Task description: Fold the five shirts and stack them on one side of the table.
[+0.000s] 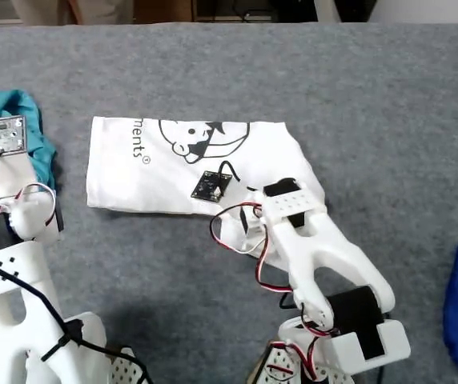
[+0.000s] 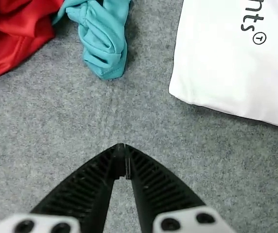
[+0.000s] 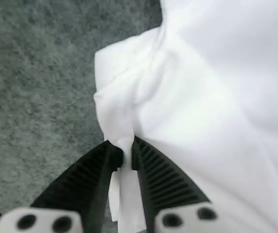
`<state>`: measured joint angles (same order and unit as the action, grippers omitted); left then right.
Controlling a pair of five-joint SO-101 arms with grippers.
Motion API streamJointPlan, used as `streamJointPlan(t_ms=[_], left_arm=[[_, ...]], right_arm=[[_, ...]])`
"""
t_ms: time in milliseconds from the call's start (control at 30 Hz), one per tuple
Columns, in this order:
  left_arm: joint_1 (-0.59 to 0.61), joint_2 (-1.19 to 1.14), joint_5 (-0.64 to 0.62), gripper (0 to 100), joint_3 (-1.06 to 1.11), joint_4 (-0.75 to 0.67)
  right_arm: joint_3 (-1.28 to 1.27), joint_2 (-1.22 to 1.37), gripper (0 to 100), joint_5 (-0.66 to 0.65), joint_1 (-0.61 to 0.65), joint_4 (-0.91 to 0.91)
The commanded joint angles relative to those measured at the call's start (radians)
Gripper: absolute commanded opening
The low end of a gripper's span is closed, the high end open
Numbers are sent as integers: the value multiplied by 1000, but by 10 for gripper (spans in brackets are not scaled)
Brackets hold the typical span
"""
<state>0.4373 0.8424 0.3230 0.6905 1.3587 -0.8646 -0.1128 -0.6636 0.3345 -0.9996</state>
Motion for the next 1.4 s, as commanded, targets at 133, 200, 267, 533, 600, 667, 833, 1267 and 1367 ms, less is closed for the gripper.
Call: streamJointPlan(t_ms=[133, 200, 267, 533, 600, 667, 833, 1267, 1367], left_arm=[[-2, 4, 6, 20, -5, -6], [-2, 4, 6, 20, -5, -6], [0, 4, 6, 20, -5, -6], [2, 4, 6, 20, -5, -6], [2, 4, 6, 20, -5, -6], [2, 5, 6, 20, -5, -5], [3, 5, 8, 20, -5, -5], [3, 5, 8, 20, -5, -3], [3, 5, 8, 20, -5, -3]], right_arm=[[48, 7, 13, 5, -10, -44], [113, 7, 13, 3, -10, -104], [197, 7, 12, 2, -12, -166], [481, 10, 12, -31, -12, -322], [518, 28, 12, -54, -19, -334], [562, 68, 12, -69, -48, -342], [702, 205, 12, -124, -120, -347], [1150, 498, 14, -232, -127, -522], [1199, 545, 30, -232, -127, -543]])
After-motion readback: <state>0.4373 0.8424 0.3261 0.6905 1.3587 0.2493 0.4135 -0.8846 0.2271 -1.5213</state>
